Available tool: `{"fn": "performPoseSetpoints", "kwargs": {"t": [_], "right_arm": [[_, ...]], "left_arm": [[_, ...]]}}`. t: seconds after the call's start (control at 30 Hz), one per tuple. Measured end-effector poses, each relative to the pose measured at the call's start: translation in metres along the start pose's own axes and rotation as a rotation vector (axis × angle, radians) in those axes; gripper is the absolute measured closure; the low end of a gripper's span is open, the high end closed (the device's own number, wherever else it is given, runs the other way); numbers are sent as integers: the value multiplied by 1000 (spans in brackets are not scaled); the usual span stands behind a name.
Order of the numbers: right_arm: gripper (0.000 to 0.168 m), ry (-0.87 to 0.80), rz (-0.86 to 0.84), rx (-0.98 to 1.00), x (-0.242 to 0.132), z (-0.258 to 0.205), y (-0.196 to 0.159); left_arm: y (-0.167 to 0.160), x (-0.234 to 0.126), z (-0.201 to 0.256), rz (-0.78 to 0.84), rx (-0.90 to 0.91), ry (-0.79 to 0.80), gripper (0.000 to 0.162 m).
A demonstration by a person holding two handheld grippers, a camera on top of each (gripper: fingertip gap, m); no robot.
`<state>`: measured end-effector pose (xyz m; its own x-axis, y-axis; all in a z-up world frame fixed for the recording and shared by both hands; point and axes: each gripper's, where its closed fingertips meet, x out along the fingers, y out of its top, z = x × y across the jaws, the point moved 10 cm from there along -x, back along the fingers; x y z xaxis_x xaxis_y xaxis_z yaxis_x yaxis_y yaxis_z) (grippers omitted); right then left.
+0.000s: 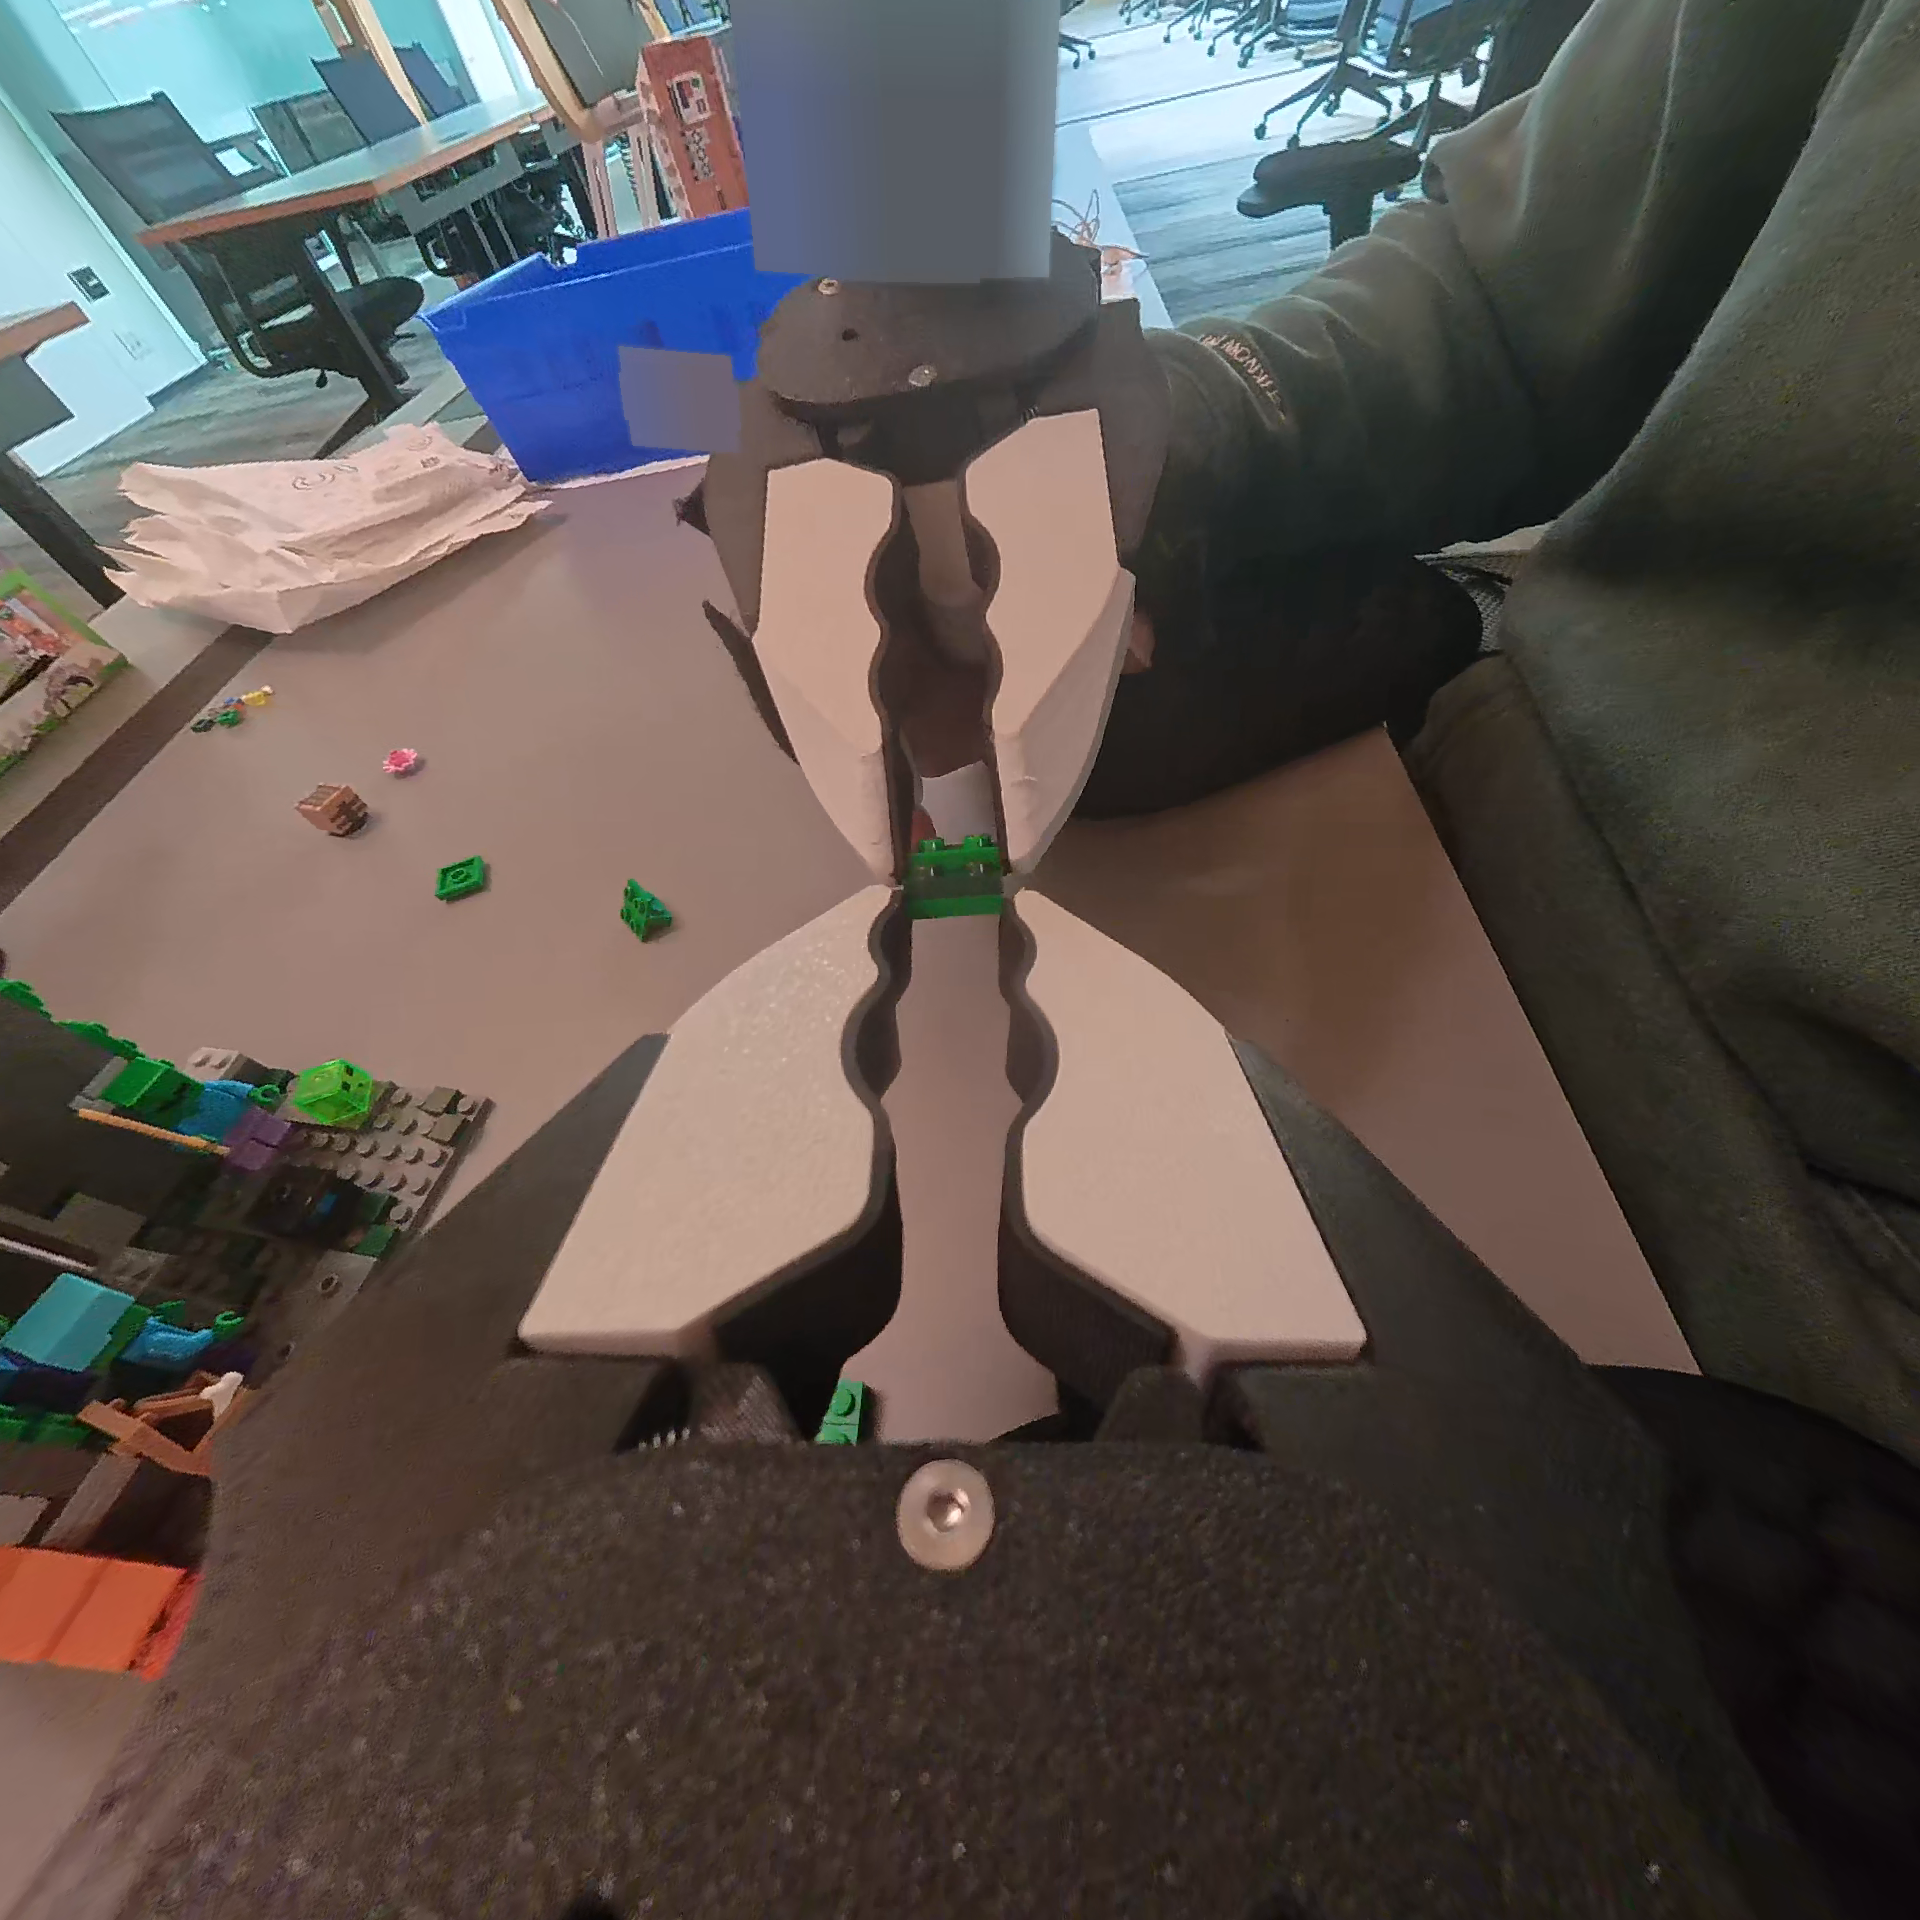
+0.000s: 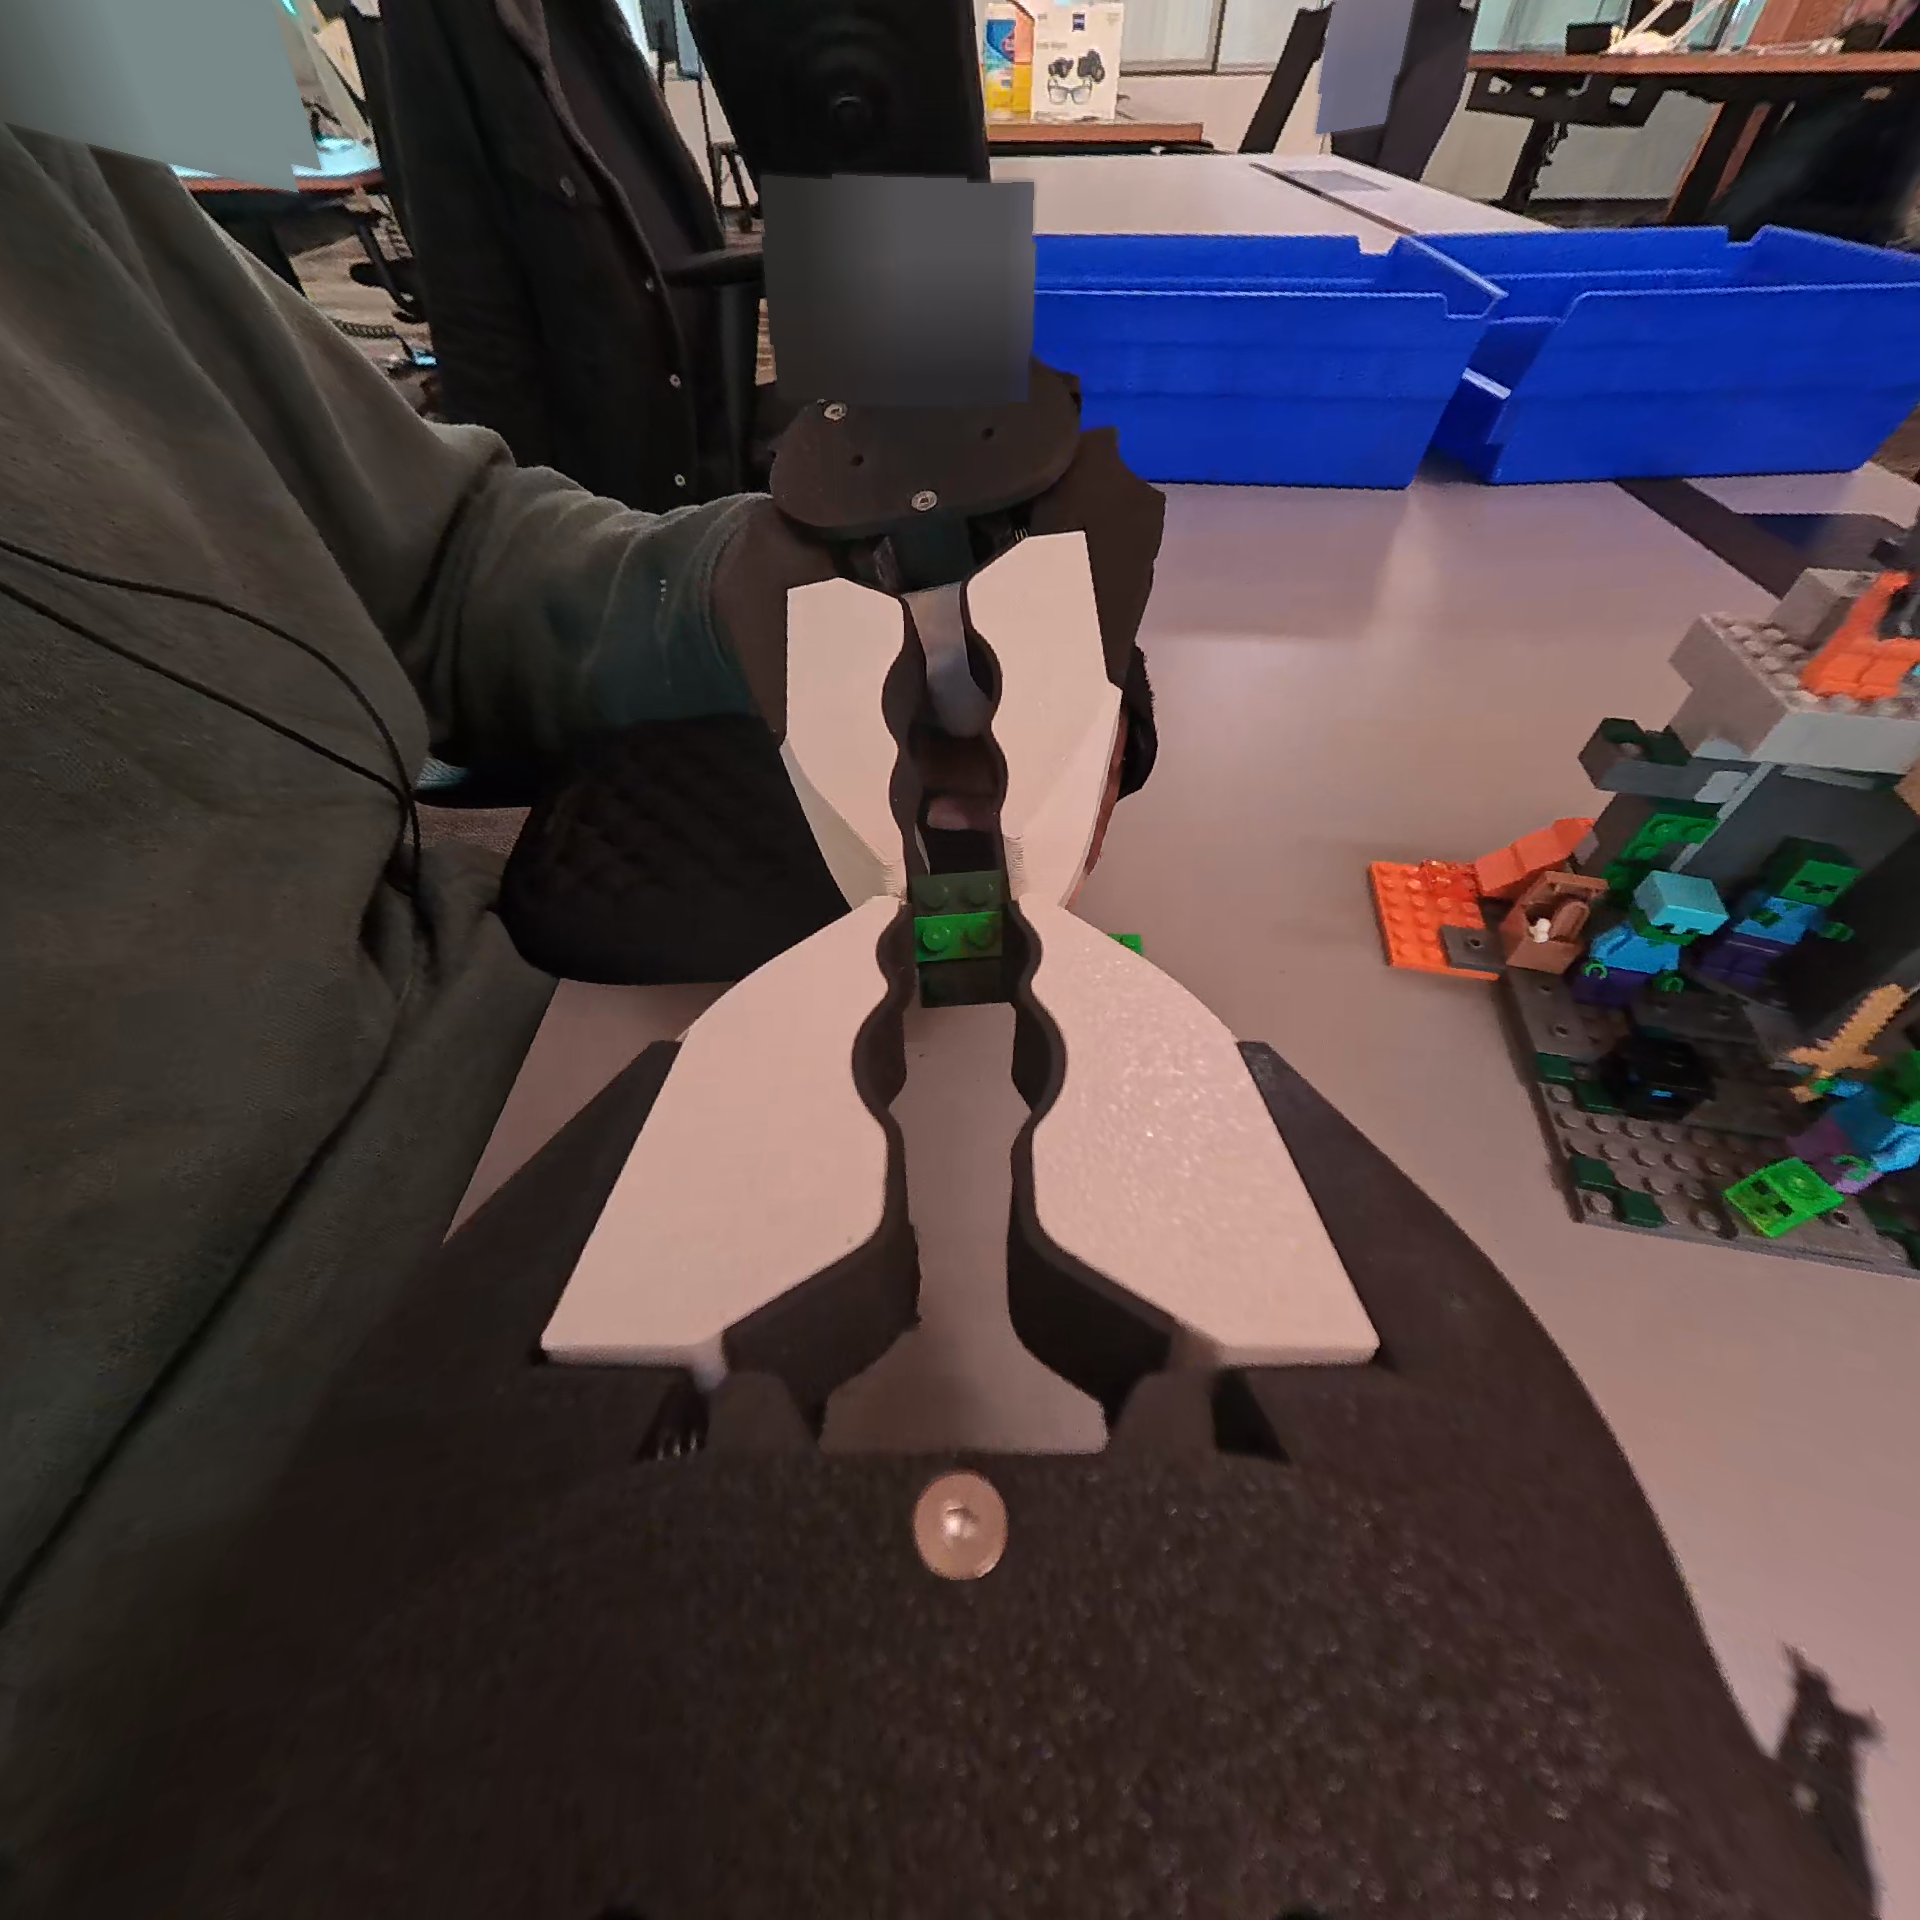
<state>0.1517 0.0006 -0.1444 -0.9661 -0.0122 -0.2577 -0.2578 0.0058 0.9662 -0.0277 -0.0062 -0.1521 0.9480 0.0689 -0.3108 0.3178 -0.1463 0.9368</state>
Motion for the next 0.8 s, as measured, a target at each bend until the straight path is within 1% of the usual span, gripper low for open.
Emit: {"fn": "performPoseSetpoints", "kwargs": {"t": [0.2,0.27,0.37,0.53,0.63,0.8], "right_arm": [[153,11,-8,13,0,1,1],[153,9,-17,16,1,1,0],[153,6,-21,14,1,1,1],[153,-67,-23,-30,1,-1,4],[154,-108,15,-63,0,-4,8],[154,-189,55,-133,-3,-7,12]], "left_arm": [[0,0,0,18,-2,-5,146],[-1,0,0,17,-10,-10,140],[-1,0,-1,7,-25,-12,145],[-1,0,-4,16,-95,7,146],[1,-2,-6,71,-162,-1,146],[4,-3,-9,127,-216,21,146]]}}
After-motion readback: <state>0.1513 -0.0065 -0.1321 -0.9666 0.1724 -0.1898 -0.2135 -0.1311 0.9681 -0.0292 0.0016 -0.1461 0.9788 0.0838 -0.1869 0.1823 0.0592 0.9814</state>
